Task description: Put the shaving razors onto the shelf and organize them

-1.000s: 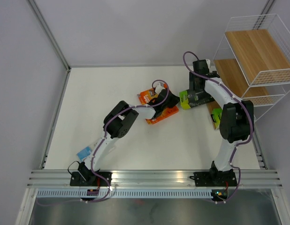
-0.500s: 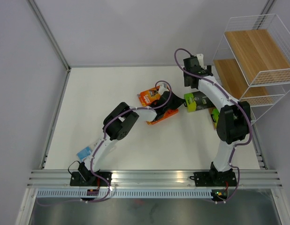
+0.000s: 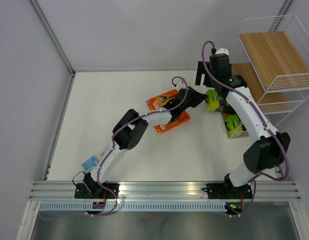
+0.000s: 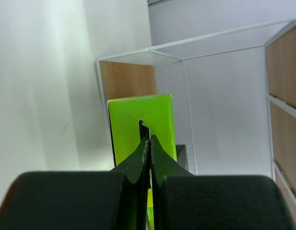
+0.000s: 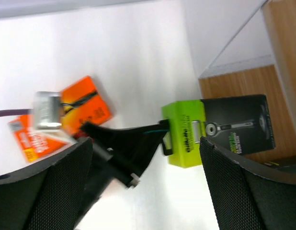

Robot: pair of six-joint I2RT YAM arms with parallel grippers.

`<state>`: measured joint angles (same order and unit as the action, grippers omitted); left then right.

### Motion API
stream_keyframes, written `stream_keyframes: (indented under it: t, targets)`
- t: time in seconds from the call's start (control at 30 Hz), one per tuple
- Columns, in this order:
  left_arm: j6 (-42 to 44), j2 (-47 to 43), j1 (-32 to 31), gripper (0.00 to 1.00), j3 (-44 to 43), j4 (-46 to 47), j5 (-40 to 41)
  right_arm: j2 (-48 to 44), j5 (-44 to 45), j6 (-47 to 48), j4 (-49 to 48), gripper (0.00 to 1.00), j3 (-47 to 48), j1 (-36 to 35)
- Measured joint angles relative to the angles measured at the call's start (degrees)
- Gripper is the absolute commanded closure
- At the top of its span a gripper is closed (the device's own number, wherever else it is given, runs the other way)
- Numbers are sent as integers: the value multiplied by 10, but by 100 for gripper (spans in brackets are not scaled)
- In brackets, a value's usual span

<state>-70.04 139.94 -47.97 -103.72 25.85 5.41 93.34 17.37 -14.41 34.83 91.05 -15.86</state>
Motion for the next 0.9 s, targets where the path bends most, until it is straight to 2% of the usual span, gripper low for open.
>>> stream_keyframes:
  t: [0.2,0.53,0.9]
  targets:
    - [-4,42,-12,98,-56,-1,0,-42,-57,-22,17,2,46,0]
    - [-46,177,-27,98,-209,-44,-30,-100,-101,-42,30,2,16,0]
    - [-70,210,-33,98,-277,-47,-23,-132,-129,-54,23,2,-13,0]
